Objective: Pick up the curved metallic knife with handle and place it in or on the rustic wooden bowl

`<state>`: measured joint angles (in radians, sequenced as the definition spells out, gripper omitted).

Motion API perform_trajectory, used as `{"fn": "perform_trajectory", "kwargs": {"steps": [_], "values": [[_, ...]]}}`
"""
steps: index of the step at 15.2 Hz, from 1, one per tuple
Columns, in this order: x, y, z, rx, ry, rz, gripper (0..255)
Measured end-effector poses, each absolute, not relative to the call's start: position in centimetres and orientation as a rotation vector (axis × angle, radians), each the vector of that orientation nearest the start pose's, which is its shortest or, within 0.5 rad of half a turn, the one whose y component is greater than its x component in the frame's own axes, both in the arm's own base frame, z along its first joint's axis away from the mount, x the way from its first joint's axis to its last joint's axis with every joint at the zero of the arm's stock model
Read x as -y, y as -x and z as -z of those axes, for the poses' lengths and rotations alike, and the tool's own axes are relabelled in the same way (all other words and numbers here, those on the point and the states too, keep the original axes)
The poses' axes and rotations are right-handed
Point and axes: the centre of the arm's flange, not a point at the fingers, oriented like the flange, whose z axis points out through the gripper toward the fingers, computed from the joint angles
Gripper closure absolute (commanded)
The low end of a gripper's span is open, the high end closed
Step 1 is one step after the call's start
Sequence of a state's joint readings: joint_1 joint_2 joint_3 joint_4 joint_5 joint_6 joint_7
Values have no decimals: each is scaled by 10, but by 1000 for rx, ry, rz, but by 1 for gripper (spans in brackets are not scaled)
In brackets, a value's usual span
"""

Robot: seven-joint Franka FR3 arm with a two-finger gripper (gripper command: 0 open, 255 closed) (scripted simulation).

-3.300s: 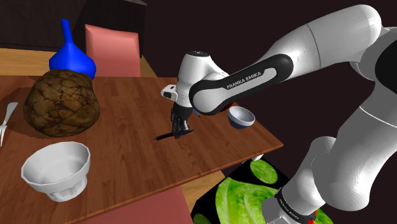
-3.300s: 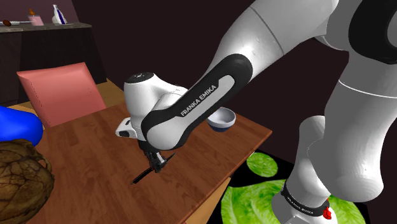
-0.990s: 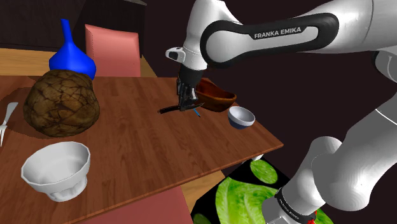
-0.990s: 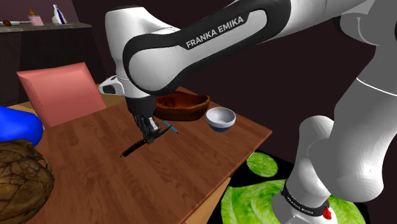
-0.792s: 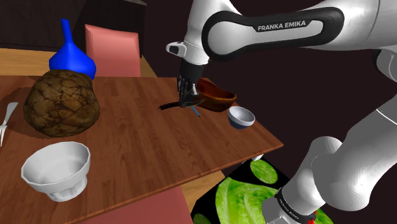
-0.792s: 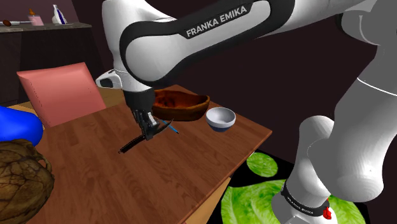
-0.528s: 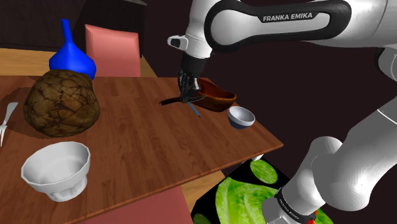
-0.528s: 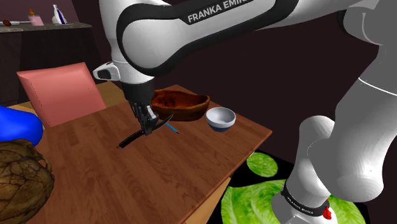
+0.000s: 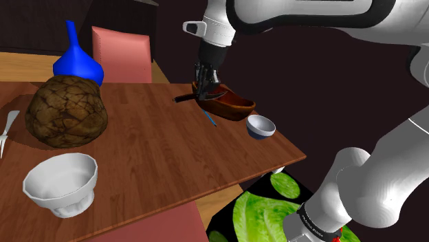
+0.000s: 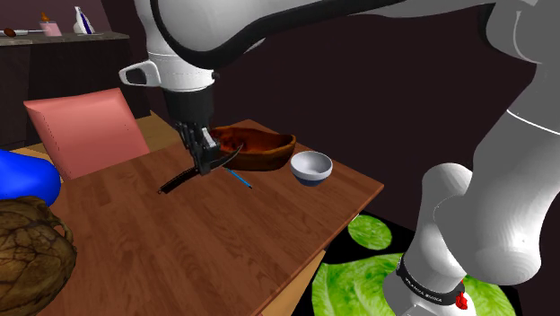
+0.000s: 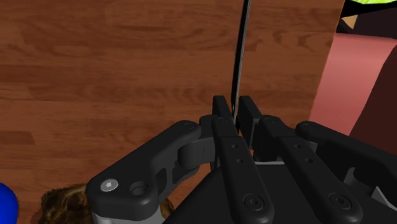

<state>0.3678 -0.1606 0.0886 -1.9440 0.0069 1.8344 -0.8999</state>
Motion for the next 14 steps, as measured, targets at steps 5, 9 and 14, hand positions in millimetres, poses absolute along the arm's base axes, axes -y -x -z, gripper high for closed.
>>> {"fn": "perform_trajectory", "kwargs": {"steps": [5, 9, 14], "values": [[-184, -488, -564, 1977, 2464, 74, 255], [-138, -513, -566, 1977, 2463, 75, 255], [-77, -543, -566, 1977, 2464, 74, 255]]}}
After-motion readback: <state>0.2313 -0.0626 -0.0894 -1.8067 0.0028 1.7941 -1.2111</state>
